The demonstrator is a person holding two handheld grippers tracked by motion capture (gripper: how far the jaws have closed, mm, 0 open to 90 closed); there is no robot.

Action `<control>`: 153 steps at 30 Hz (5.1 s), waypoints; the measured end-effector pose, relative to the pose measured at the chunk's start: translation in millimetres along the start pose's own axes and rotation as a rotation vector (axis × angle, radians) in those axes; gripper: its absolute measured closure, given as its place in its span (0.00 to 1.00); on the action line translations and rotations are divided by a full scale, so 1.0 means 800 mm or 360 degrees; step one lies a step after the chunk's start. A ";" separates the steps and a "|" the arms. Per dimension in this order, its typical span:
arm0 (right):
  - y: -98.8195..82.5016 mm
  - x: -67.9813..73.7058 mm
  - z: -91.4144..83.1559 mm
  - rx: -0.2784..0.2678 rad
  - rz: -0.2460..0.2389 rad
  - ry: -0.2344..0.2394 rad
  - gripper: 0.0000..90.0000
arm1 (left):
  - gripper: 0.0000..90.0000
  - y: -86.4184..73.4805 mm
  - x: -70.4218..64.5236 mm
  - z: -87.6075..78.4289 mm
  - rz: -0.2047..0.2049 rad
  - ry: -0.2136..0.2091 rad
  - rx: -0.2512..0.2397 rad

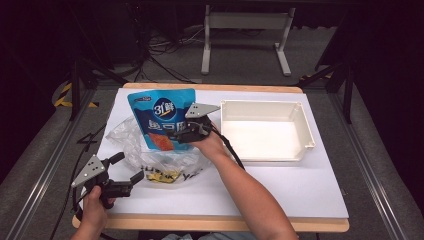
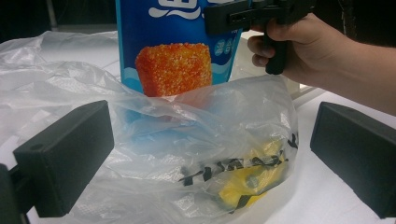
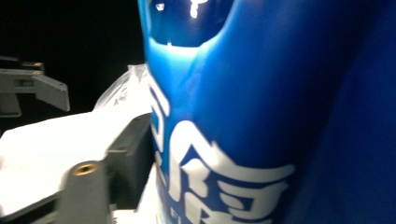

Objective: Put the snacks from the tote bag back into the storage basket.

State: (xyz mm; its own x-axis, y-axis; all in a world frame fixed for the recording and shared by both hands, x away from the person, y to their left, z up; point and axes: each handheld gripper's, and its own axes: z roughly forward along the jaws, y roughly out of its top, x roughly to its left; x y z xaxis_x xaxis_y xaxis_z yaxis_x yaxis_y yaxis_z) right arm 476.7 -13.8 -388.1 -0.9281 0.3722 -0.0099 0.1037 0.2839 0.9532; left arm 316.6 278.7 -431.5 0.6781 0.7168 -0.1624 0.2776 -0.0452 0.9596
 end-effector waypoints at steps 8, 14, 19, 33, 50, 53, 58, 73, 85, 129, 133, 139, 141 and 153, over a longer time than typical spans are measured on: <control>0.004 0.003 -0.001 0.0045 -0.0035 0.0031 0.61 | 0.00 0.000 0.000 -0.001 -0.0005 0.0001 -0.0003; 0.006 0.004 0.000 0.0055 -0.0037 0.0026 0.65 | 0.00 0.000 0.001 -0.002 -0.0003 -0.0002 0.0005; 0.012 0.009 0.002 0.0080 -0.0079 0.0006 0.67 | 0.00 0.000 0.001 -0.001 -0.0008 -0.0001 0.0003; 0.061 0.016 -0.009 0.0084 -0.0174 0.0043 0.67 | 0.00 0.000 0.001 -0.001 -0.0019 0.0002 -0.0010; 0.115 0.006 -0.040 0.0054 -0.0207 0.0040 0.67 | 0.00 -0.001 0.002 0.000 -0.0019 0.0013 -0.0011; 0.123 0.004 -0.046 0.0046 -0.0210 0.0041 0.67 | 0.00 -0.001 0.002 0.000 -0.0020 0.0016 -0.0009; 0.136 0.002 -0.057 0.0049 -0.0224 0.0048 0.67 | 0.00 -0.002 0.003 0.001 -0.0019 0.0012 -0.0008; 0.152 -0.011 -0.099 0.0086 -0.0246 0.0014 0.67 | 0.00 -0.002 0.003 0.002 -0.0020 0.0025 0.0000; 0.150 -0.033 -0.157 0.0080 -0.0233 -0.0063 0.67 | 0.00 -0.003 0.003 0.003 -0.0013 0.0022 0.0025; 0.097 -0.118 -0.311 0.0123 -0.0174 -0.0399 0.67 | 0.00 -0.005 0.004 0.005 -0.0014 0.0052 0.0024; 0.081 -0.124 -0.307 0.0162 -0.0149 -0.0391 0.67 | 0.00 -0.005 0.004 0.006 -0.0010 0.0050 0.0027; 0.050 -0.131 -0.302 0.0225 -0.0107 -0.0416 0.67 | 0.00 -0.004 0.001 0.007 0.0029 0.0042 0.0037; 0.043 -0.134 -0.300 0.0239 -0.0086 -0.0420 0.67 | 0.00 -0.004 -0.001 0.007 0.0039 0.0044 0.0047; 0.005 -0.141 -0.292 0.0312 -0.0013 -0.0428 0.67 | 0.00 -0.003 -0.001 0.007 0.0068 0.0042 0.0056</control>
State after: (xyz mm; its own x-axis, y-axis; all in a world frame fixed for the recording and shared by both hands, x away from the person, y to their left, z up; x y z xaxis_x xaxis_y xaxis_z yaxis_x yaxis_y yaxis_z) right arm 498.5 -261.3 -312.7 -0.8042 0.5818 -0.1216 0.1877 0.4427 0.8768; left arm 319.0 274.2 -435.0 0.6715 0.7320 -0.1151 0.2729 -0.0999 0.9568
